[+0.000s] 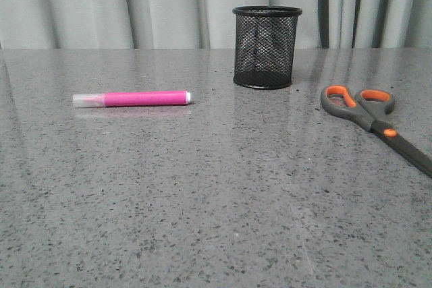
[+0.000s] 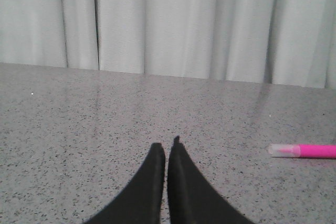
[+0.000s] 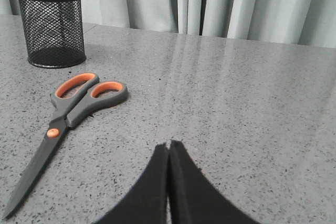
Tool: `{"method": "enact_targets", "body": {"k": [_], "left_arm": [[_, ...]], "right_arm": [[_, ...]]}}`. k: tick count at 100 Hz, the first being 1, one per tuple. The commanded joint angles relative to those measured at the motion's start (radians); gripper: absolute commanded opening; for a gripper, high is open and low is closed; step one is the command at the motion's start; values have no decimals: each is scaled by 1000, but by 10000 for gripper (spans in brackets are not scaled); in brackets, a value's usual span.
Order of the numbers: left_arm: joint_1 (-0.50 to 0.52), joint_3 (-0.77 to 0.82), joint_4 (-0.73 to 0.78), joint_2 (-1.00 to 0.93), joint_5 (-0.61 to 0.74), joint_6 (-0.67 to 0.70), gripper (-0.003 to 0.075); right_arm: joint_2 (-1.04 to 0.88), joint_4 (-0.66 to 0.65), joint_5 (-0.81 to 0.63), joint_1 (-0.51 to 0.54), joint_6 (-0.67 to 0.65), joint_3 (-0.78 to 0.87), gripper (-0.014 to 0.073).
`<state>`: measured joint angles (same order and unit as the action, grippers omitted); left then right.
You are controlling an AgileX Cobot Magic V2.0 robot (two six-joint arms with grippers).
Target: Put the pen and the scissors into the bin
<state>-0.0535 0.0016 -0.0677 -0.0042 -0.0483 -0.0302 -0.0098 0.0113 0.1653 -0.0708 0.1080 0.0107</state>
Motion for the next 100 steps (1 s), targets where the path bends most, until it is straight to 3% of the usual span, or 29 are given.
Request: {"method": "enact_targets", "body": {"k": [1,100], "left_arm": [[-7,44,-6,-32,77,10,-19],[-7,44,-10,-32,86,10,-19]], "right_arm": [[-19,-11,-80,5,2,15,-75],[-19,-11,-95,5,2,15,-75]]}}
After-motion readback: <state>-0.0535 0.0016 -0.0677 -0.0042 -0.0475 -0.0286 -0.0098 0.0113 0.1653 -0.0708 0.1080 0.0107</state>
